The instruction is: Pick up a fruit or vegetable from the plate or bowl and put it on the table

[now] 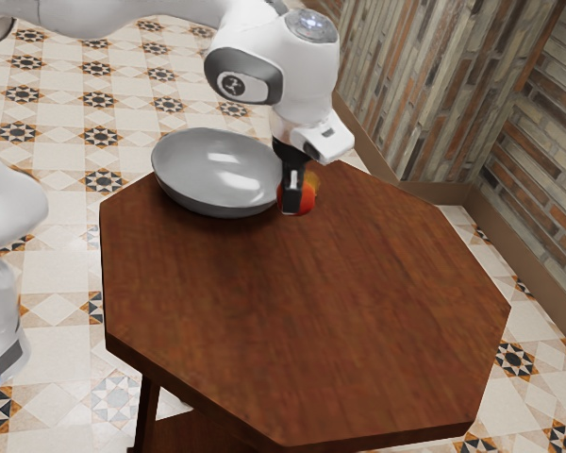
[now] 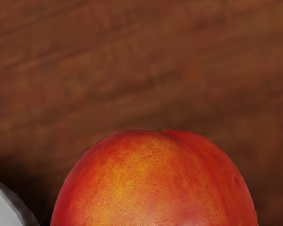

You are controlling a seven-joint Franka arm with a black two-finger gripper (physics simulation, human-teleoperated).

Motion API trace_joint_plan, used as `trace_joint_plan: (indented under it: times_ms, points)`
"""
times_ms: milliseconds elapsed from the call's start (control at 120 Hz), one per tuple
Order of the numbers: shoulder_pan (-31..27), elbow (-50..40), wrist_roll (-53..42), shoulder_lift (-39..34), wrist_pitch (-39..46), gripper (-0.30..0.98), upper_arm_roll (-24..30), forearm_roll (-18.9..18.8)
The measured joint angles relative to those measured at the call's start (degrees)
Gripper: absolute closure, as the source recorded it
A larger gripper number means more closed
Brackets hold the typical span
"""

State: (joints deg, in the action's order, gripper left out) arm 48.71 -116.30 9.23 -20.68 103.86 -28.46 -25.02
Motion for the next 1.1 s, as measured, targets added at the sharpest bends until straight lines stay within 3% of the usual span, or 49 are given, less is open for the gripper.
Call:
trace_joint_plan:
  times_ms: [75, 225, 450, 617, 742, 867, 950, 1075, 1100]
  points:
    - [3.13, -0.07, 0.87, 2.38, -0.11, 0.33, -0.33, -0.23]
    - [3.78, -0.55, 2.27, 9.43, 4.21, 0.34, -2.23, 0.42]
    - [3.77, -4.08, 4.11, 10.32, 16.99, 0.33, -6.47, 1.08]
    - [3.63, -6.66, 5.32, 11.56, 22.03, 0.34, -8.27, 1.56]
    - [4.0, -6.77, 5.52, 12.7, 23.76, 0.16, -8.43, 2.05]
    - [3.9, -6.27, 5.48, 13.06, 24.4, 0.08, -8.58, 2.34]
    - [4.05, -0.86, 5.4, 13.56, 21.12, 0.05, -8.58, 2.49]
    - [4.78, 24.6, 3.97, 13.56, 1.29, 0.03, -8.56, 5.1]
    - [8.92, 28.45, 3.77, 13.5, -2.79, 0.03, -12.4, 5.72]
